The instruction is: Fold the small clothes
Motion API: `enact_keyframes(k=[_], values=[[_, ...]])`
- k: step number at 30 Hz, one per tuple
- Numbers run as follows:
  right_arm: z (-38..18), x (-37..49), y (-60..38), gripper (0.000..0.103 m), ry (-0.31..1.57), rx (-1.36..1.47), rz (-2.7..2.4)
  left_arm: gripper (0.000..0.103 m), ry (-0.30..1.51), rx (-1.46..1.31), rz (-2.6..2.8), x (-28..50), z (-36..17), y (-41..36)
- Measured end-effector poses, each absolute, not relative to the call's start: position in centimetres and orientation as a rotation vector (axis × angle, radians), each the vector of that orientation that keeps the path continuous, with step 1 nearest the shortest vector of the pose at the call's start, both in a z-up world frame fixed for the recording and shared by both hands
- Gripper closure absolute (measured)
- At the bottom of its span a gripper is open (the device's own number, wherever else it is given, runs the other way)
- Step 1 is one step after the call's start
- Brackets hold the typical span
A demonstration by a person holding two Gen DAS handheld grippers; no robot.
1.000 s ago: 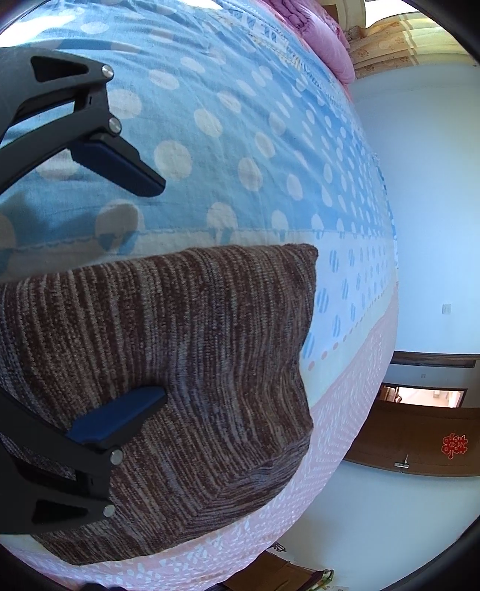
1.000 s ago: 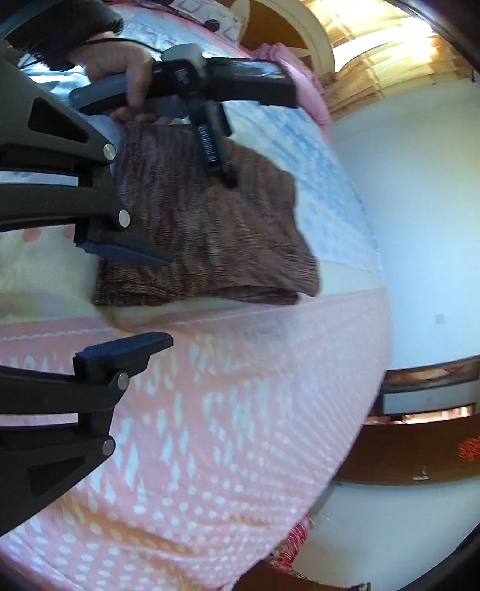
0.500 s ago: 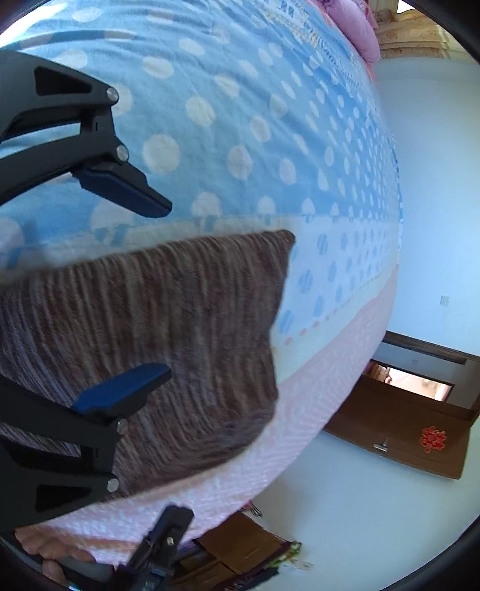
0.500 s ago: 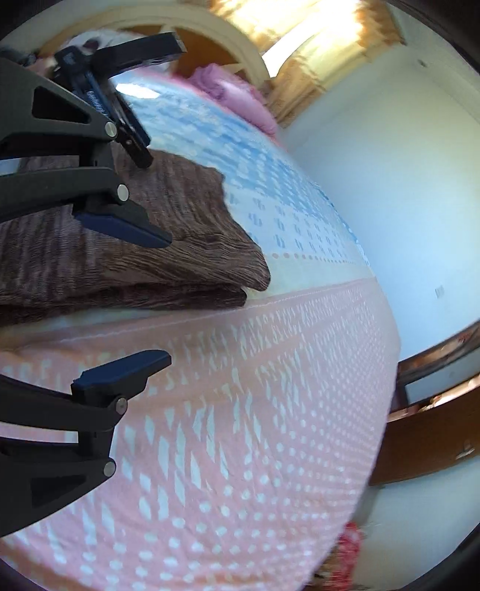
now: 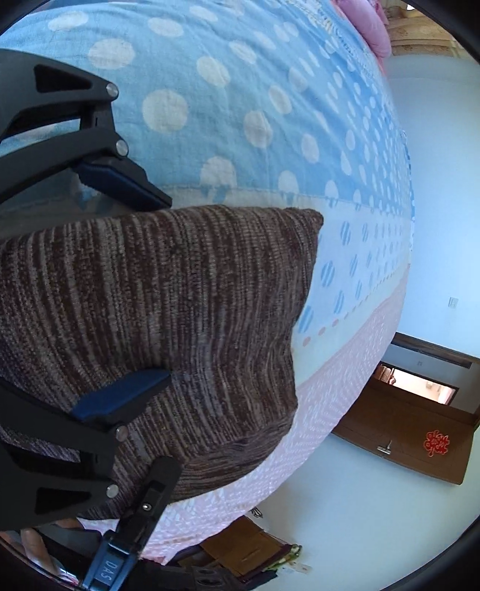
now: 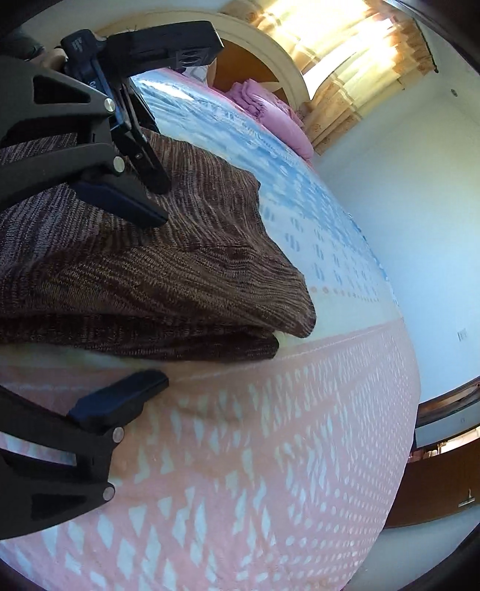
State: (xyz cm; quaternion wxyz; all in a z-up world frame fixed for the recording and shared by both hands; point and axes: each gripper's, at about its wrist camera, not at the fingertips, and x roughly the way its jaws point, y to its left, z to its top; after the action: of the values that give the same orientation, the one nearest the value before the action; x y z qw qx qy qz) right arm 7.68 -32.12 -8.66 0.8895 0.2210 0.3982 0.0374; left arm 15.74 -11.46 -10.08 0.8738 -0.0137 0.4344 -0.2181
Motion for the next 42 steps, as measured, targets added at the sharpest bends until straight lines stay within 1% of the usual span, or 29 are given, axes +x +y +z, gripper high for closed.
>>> enact_keyframes(k=[4, 7, 9, 10, 11, 13, 16, 18, 22, 23, 24, 25, 27, 30, 33, 36, 39, 42], values=[[-8.9, 8.2, -32.1, 0.022, 0.838, 0.454, 0.078, 0.012, 0.909, -0.014, -0.449, 15.7, -10.1, -11.6], [-8.7, 8.6, -30.7, 0.023, 0.867, 0.365, 0.044, 0.011, 0.905, 0.006, -0.436, 15.6, -10.1, -11.9], [-8.7, 8.8, -29.8, 0.028, 0.883, 0.293, 0.016, 0.011, 0.906, 0.004, -0.434, 15.6, -10.2, -11.9], [-8.7, 8.9, -29.5, 0.034, 0.887, 0.27, 0.014, 0.011, 0.907, 0.006, -0.433, 15.7, -10.2, -11.9], [-8.6, 8.9, -29.1, 0.045, 0.885, 0.253, 0.033, 0.01, 0.906, 0.008, -0.431, 15.7, -10.2, -11.9], [-8.6, 8.9, -28.8, 0.058, 0.884, 0.251, 0.064, 0.01, 0.904, 0.019, -0.426, 15.7, -10.2, -12.0], [-8.6, 9.0, -28.6, 0.061, 0.876, 0.241, 0.064, 0.013, 0.901, 0.021, -0.428, 15.8, -10.3, -12.0], [-8.6, 8.8, -28.6, 0.062, 0.87, 0.243, 0.067, 0.022, 0.888, 0.027, -0.434, 15.6, -10.2, -12.1], [-8.5, 8.3, -28.4, 0.065, 0.858, 0.22, 0.062, 0.035, 0.866, 0.034, -0.451, 15.2, -10.0, -12.2], [-8.4, 8.1, -28.2, 0.066, 0.854, 0.203, 0.056, 0.042, 0.862, 0.031, -0.455, 15.1, -10.0, -12.3], [-8.3, 8.0, -28.0, 0.067, 0.85, 0.188, 0.049, 0.046, 0.857, 0.031, -0.459, 15.1, -9.9, -12.3], [-8.2, 8.0, -27.6, 0.068, 0.844, 0.173, 0.041, 0.047, 0.852, 0.036, -0.458, 15.0, -9.9, -12.4], [-8.0, 7.6, -27.0, 0.071, 0.83, 0.14, 0.02, 0.055, 0.836, 0.054, -0.451, 14.8, -9.7, -12.7], [-7.6, 7.2, -26.6, 0.074, 0.817, 0.124, -0.005, 0.062, 0.817, 0.075, -0.441, 14.3, -9.3, -12.9], [-6.5, 6.1, -25.7, 0.075, 0.784, 0.125, -0.026, 0.069, 0.785, 0.097, -0.43, 13.5, -8.6, -12.7], [-4.9, 4.7, -24.4, 0.076, 0.741, 0.111, -0.034, 0.071, 0.754, 0.146, -0.416, 12.4, -7.8, -12.4], [-3.3, 3.2, -22.8, 0.076, 0.7, 0.084, -0.027, 0.072, 0.743, 0.144, -0.42, 11.3, -7.0, -11.3], [-2.0, 1.8, -21.7, 0.076, 0.683, 0.113, -0.004, 0.073, 0.731, 0.143, -0.415, 10.1, -6.3, -9.9]])
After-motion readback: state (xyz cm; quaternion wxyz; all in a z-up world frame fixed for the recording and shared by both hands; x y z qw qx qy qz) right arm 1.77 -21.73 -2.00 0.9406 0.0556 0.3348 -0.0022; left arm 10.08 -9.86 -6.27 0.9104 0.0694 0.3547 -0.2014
